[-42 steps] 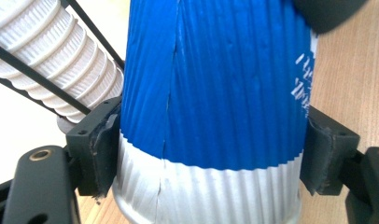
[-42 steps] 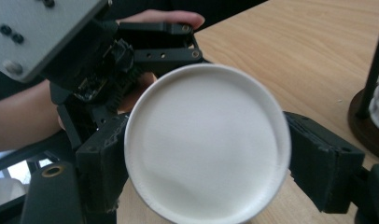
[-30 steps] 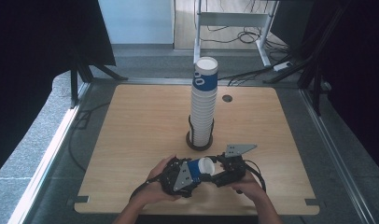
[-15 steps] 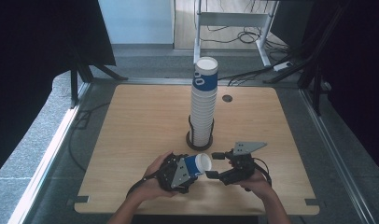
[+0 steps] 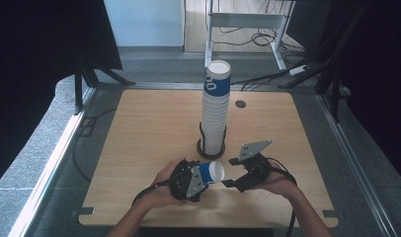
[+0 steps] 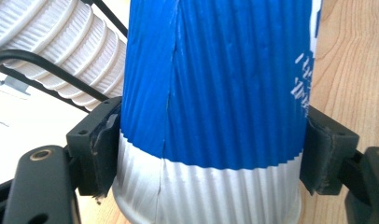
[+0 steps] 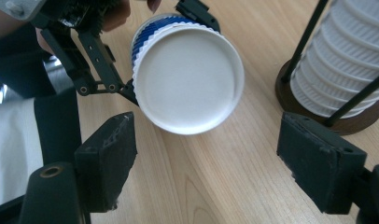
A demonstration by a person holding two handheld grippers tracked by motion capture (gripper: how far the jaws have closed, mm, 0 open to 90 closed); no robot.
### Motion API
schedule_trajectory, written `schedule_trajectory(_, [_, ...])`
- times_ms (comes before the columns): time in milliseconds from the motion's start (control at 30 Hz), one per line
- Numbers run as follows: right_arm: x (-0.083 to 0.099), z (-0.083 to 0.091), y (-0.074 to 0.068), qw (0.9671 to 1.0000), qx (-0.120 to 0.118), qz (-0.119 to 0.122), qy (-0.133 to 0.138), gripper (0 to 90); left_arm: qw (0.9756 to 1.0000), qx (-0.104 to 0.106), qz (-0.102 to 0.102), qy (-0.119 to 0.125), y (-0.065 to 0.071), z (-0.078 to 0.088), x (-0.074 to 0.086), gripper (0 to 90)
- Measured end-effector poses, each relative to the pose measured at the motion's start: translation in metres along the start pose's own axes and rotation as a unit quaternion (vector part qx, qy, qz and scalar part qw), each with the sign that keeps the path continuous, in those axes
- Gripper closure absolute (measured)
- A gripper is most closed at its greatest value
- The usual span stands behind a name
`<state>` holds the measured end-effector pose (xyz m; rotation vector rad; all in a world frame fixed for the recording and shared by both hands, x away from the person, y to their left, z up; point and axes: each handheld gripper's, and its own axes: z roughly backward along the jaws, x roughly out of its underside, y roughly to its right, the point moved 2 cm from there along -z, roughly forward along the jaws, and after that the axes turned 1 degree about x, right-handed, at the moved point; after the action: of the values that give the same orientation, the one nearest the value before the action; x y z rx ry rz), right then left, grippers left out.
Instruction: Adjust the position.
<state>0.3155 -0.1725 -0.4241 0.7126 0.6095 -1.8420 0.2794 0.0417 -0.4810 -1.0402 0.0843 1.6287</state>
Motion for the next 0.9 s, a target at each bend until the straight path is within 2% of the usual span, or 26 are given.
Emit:
schedule_trajectory(33, [-0.003, -0.002, -0.001, 0.9999, -0.001, 0.006, -0.009, 20.0, 1.0, 0.0, -0.001, -0.001, 0.0, 0.0, 0.0, 20.3])
schedule_trajectory(567, [-0.011, -0.018, 0.0, 0.9986, -0.011, 0.011, -0.05, 18.8, 0.9993, -0.014, -0.032, -0.012, 0.002, -0.003, -0.005, 20.5])
schedule_trajectory(900, [-0.019, -0.024, 0.004, 0.9953, -0.02, 0.017, -0.093, 17.6, 0.9978, -0.021, -0.057, -0.024, 0.004, -0.006, -0.01, 20.5])
